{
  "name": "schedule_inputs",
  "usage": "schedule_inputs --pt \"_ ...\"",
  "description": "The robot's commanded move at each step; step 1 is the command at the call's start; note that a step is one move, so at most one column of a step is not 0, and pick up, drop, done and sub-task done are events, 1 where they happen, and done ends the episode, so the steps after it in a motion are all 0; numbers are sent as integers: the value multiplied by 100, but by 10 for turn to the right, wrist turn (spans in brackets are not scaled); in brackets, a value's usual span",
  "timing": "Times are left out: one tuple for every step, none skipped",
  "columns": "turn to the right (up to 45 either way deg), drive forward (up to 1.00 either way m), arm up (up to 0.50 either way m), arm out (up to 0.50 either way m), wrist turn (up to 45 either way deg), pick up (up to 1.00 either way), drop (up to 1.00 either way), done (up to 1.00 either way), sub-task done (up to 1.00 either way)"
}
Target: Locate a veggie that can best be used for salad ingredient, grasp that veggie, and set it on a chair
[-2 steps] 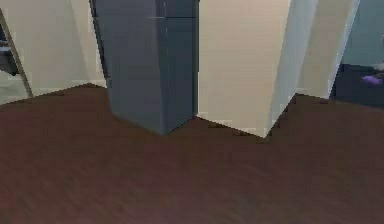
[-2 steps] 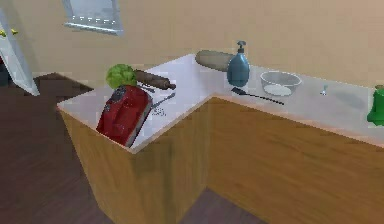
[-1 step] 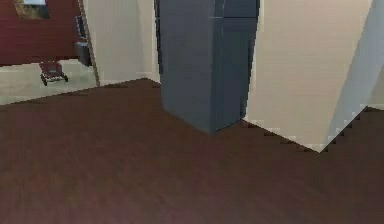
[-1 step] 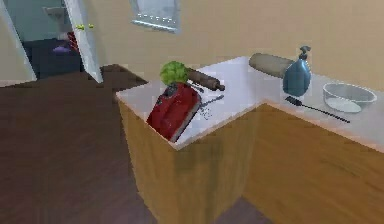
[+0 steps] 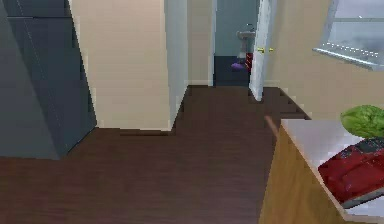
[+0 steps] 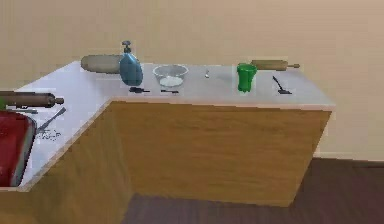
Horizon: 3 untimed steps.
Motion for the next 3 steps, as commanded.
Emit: schedule_inputs --pt "150 0 0 0 0 0 0 0 0" --pt "0 95 0 0 0 0 0 0 0" --pt "90 0 0 0 0 0 0 0 0"
